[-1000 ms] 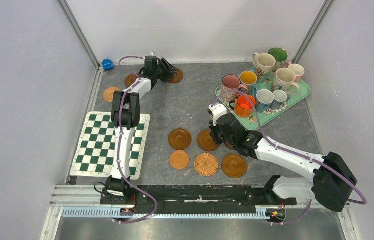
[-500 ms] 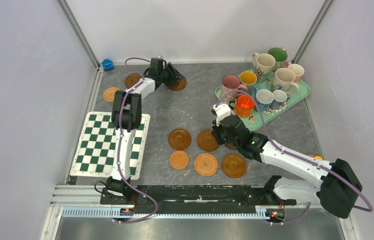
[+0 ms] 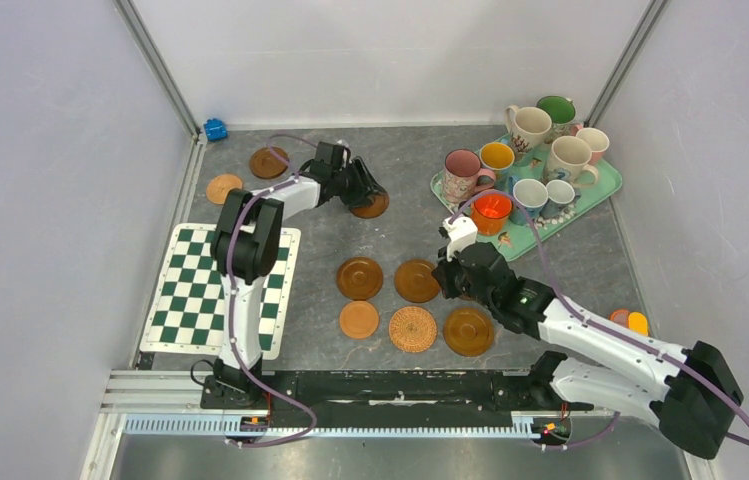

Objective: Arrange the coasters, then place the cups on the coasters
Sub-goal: Move the coaster to the center of the board.

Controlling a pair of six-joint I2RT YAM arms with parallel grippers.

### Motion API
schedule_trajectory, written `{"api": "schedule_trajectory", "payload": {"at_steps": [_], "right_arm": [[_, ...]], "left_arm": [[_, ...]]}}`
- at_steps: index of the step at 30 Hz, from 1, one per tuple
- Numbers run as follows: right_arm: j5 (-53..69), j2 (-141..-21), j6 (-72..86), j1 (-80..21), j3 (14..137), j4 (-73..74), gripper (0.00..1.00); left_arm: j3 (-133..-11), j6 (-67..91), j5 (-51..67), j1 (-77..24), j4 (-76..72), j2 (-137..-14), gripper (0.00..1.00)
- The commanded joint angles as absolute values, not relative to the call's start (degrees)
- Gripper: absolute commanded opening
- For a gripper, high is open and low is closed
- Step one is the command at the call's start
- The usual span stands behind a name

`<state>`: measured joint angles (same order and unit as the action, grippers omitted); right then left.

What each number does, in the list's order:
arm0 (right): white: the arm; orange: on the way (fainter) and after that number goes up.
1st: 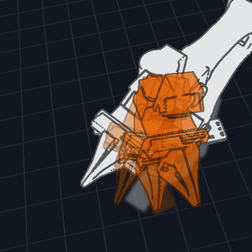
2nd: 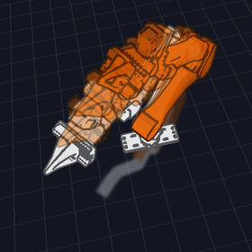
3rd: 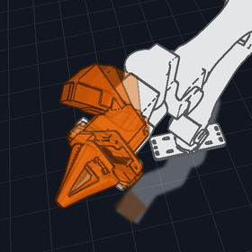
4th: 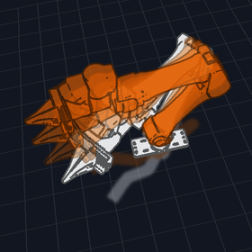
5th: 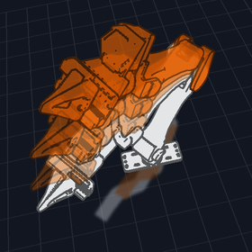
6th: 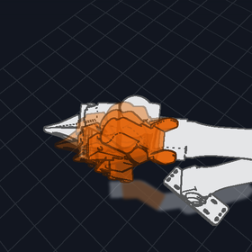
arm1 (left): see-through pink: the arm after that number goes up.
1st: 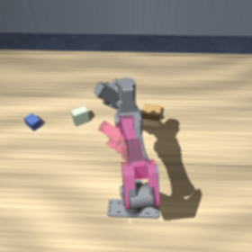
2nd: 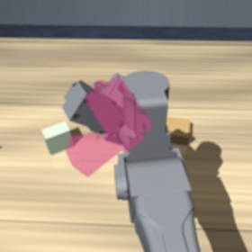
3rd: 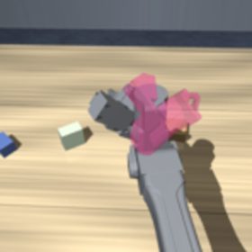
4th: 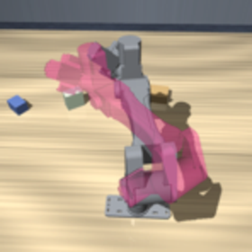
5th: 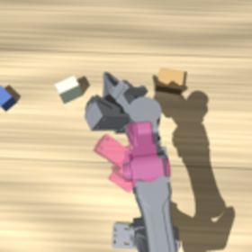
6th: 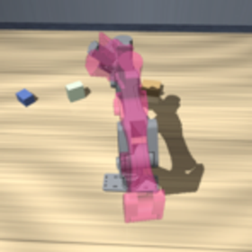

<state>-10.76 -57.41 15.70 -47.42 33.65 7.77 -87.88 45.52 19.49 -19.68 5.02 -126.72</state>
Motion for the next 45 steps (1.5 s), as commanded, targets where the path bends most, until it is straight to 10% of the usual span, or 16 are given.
{"api": "schedule_trajectory", "payload": {"at_steps": [1,45], "right_arm": [[-10.6,-54.4,17.5,-47.5,32.1,6.1,0.0],[-9.5,-51.3,19.0,-47.5,33.0,8.2,0.0]], "left_arm": [[-80.2,42.0,16.9,-19.8,11.4,-124.9,0.59],[-60.7,42.1,12.3,-24.5,11.0,-110.9,0.59]]}}
